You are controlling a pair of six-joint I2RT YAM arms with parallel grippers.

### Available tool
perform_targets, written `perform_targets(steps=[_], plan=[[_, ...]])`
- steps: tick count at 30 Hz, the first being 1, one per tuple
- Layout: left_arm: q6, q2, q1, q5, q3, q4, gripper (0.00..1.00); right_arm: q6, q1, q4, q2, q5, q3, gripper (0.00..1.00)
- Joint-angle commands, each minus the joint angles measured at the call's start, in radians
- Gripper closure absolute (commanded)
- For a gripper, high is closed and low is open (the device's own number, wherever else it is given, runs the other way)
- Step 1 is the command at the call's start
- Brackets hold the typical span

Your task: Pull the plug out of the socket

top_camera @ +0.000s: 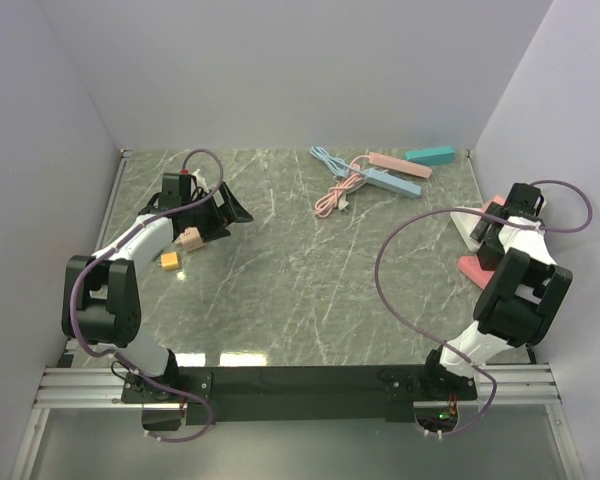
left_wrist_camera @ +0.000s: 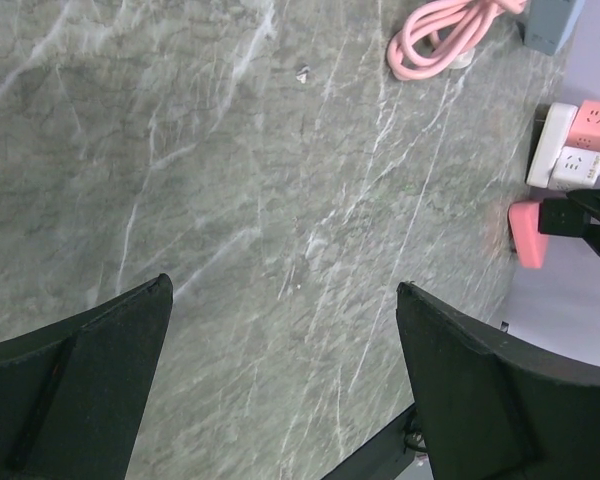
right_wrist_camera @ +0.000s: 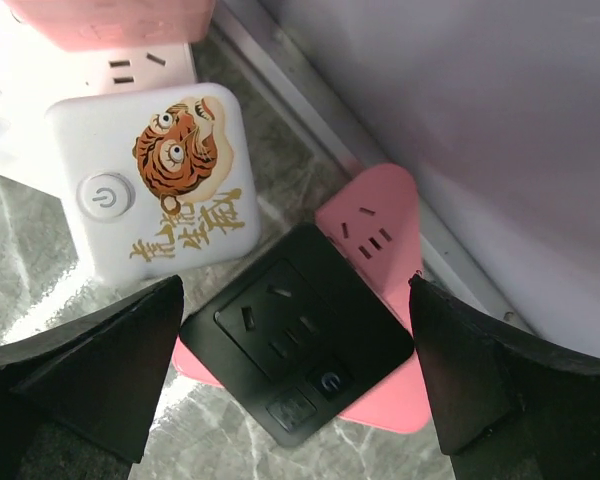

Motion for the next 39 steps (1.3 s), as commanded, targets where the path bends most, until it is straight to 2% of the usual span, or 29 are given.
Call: perform_targets(steps=[1, 5, 10, 15, 20, 25, 28, 29, 31, 36, 39], plan=[[-0.004, 0.013, -0.003, 0.024, 0.045, 0.038, 0.01, 0.011, 0.001, -0.007, 0.033, -0.012, 0.051, 0.00], [-0.007, 0.017, -0.003, 0.026, 0.050, 0.041, 0.01, 0.008, 0.001, -0.009, 0.078, -0.070, 0.066, 0.01], [-0.008, 0.000, -0.003, 0.024, 0.022, 0.054, 0.01, 0.012, 0.014, -0.021, 0.073, -0.130, 0.072, 0.10], [-0.025, -0.022, -0.003, 0.037, -0.028, 0.093, 0.01, 0.038, 0.094, -0.053, -0.008, -0.092, 0.040, 0.17], [-0.016, -0.057, -0.003, 0.041, -0.055, 0.087, 0.01, 0.089, 0.254, -0.151, -0.083, -0.104, 0.019, 0.19], [0.019, -0.097, -0.003, 0.012, -0.074, 0.044, 0.01, 0.150, 0.408, -0.156, -0.152, -0.216, -0.041, 0.21], [0.030, -0.121, -0.003, 0.003, -0.090, 0.027, 0.01, 0.202, 0.546, -0.121, -0.149, -0.222, -0.061, 0.21], [0.032, -0.123, -0.003, 0.003, -0.096, 0.021, 0.01, 0.225, 0.620, -0.111, -0.119, -0.210, -0.053, 0.21], [0.036, -0.129, -0.003, 0.012, -0.102, 0.018, 0.01, 0.253, 0.680, -0.096, -0.074, -0.205, -0.035, 0.22], [0.052, -0.154, -0.003, 0.012, -0.101, -0.019, 0.01, 0.282, 0.911, -0.110, 0.110, -0.184, 0.133, 0.21], [0.055, -0.174, -0.003, 0.005, -0.094, -0.031, 0.01, 0.276, 0.991, -0.147, 0.205, -0.172, 0.256, 0.19]])
